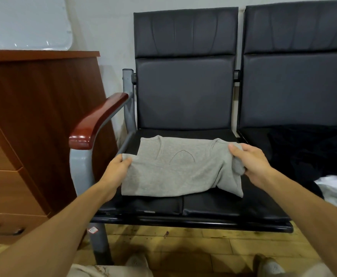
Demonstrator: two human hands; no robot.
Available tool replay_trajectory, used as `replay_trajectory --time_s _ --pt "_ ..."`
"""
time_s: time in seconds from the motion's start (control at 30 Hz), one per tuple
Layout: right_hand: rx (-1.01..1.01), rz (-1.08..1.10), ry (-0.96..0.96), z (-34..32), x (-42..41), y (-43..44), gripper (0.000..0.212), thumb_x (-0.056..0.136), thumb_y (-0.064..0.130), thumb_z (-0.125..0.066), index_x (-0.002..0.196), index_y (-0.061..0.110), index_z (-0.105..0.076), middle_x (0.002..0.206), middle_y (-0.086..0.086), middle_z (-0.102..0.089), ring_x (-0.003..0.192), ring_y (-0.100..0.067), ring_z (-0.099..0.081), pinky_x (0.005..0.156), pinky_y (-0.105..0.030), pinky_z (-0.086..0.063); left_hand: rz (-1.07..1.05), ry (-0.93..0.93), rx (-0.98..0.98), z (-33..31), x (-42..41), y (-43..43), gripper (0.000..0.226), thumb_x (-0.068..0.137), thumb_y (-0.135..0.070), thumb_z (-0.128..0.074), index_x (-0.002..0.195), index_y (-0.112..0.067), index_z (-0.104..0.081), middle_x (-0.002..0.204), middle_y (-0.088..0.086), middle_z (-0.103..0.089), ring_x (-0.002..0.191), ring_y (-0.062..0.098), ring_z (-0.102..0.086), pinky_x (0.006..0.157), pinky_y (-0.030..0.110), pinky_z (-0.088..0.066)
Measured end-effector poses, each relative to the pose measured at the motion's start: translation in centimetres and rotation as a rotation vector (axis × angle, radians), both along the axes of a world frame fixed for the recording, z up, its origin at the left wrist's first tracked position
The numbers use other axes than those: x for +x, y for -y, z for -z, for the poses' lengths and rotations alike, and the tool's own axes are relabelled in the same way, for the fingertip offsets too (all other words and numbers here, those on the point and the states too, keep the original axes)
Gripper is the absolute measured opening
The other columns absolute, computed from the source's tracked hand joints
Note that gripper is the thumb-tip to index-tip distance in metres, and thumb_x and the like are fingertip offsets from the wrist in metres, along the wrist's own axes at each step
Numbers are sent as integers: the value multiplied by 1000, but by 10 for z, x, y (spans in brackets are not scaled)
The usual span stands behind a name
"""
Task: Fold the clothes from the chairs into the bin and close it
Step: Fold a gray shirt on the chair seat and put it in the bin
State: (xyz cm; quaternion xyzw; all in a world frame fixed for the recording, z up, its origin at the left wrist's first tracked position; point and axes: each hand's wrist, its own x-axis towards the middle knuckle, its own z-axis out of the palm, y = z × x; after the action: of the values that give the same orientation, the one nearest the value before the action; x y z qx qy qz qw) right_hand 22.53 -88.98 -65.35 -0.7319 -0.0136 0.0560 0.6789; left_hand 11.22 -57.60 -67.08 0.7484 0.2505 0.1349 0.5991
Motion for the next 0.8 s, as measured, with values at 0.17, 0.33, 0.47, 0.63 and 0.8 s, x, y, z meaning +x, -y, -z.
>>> replay_trajectory --time_s 0.17,0.33,0.47,0.63,0.8 --pt "-168 -507 -100 -1 -17 27 19 91 22 -61 100 6 -67 99 -10 -73 88 -21 -71 70 -30 -55 33 -204 149 4 -4 0 24 101 -19 -45 114 -6 -59 112 12 -63 103 27 -59 91 40 -46" --pt "-353 -743 -206 0 -25 46 17 83 19 -72 84 4 -67 86 -8 -68 78 -16 -66 67 -25 -52 178 -263 -184 -7 -14 8 22 99 -19 -51 113 -5 -61 108 17 -69 101 32 -64 88 42 -51" --pt "-370 -717 -189 -3 -24 50 46 68 45 -79 78 6 -57 75 -5 -57 69 -14 -55 61 -23 -46 180 -178 -274 -17 -19 13 17 98 -21 -53 106 -11 -63 100 15 -71 95 30 -67 72 38 -51" --pt "-276 -406 43 -18 -23 36 38 86 30 -69 78 -5 -60 83 -9 -63 74 -18 -60 72 -30 -49 147 -27 -206 -19 -8 15 19 98 -29 -53 111 -21 -64 105 7 -70 98 26 -67 75 38 -52" --pt "-422 38 324 -23 1 31 11 87 24 -65 87 21 -76 90 6 -72 91 -12 -65 82 -31 -51 -110 165 200 -20 26 11 17 100 -28 -48 100 -18 -62 97 0 -61 96 22 -58 76 32 -42"
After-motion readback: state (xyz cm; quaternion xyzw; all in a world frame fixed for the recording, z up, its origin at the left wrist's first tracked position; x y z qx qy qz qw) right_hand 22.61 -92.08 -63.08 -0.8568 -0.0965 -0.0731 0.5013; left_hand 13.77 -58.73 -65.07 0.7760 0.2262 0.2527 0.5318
